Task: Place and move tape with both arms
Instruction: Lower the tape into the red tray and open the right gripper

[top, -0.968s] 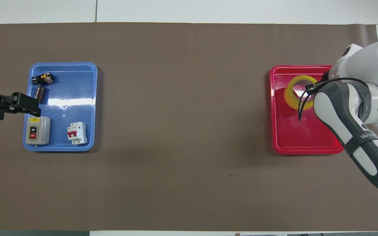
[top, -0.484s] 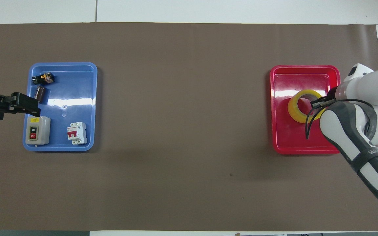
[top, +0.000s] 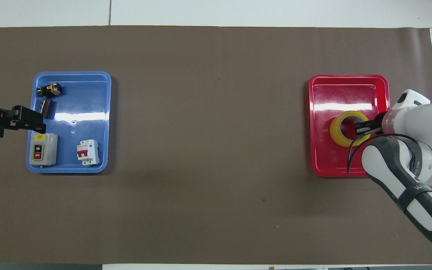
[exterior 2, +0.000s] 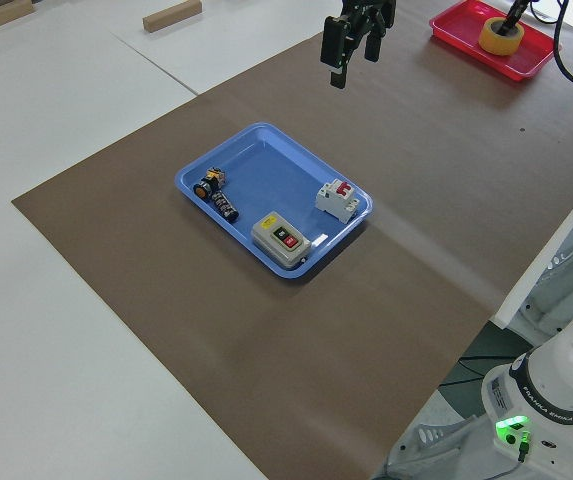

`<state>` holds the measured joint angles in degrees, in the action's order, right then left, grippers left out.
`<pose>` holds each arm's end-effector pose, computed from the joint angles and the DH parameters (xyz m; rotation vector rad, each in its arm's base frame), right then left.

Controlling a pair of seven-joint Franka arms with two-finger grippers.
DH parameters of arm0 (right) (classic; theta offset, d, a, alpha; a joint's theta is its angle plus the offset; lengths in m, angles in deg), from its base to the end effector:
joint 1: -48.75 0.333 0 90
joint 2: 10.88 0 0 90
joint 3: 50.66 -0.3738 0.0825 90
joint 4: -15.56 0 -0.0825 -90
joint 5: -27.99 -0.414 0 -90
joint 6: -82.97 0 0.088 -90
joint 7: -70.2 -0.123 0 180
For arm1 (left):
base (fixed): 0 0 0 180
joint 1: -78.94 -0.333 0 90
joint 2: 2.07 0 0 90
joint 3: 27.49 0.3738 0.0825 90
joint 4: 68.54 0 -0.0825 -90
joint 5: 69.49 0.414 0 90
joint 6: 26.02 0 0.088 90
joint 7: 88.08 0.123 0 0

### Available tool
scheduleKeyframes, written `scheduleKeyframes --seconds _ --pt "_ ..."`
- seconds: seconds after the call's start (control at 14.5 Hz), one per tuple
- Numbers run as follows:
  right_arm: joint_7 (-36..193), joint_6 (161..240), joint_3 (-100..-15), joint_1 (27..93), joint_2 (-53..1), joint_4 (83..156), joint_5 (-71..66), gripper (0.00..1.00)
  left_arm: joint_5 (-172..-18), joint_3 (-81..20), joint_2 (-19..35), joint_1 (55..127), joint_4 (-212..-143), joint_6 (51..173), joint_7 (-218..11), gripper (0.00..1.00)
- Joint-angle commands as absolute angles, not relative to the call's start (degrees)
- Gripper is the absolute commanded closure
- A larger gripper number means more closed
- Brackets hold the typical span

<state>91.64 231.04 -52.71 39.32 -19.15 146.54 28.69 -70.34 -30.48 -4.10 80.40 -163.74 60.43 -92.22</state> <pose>0.5692 -0.0738 0.3233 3.0676 0.3925 0.2304 0.5583 -0.0459 0.6365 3.1320 -0.0083 -0.1850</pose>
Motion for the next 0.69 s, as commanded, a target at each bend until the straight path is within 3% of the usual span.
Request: scheduleKeyframes --seconds 0.0,0.14,0.21,0.28,0.35,0.55,0.62 --pt "94.2 232.5 -53.7 37.4 -17.4 148.4 27.0 1.0 -71.2 -30.6 -5.5 79.8 -165.5 61.6 -91.8 0.0" --pt "94.0 232.5 -53.7 37.5 -17.4 148.4 27.0 1.0 -71.2 -30.6 -5.5 79.8 -165.5 61.6 -91.8 0.0" --pt "93.8 232.4 -53.7 37.5 -17.4 148.5 26.9 0.79 -71.2 -30.6 -5.5 79.8 -165.5 61.6 -91.8 0.0" --pt "93.4 232.3 -53.7 37.5 -17.4 148.5 26.8 0.3 -71.2 -30.6 -5.5 79.8 -165.4 61.6 -91.8 0.0" --pt "93.1 232.2 -53.7 37.4 -17.4 148.4 26.8 0.0 -71.2 -30.6 -5.5 79.8 -165.5 61.6 -91.8 0.0" --pt "90.8 230.6 -53.7 37.8 -17.0 146.1 26.8 0.0 -71.2 -30.6 -5.5 79.8 -165.5 61.6 -91.8 0.0" --pt "87.9 225.6 -53.7 38.1 -16.4 143.1 26.8 0.0 -71.2 -30.6 -5.5 79.8 -165.5 61.6 -91.8 0.0"
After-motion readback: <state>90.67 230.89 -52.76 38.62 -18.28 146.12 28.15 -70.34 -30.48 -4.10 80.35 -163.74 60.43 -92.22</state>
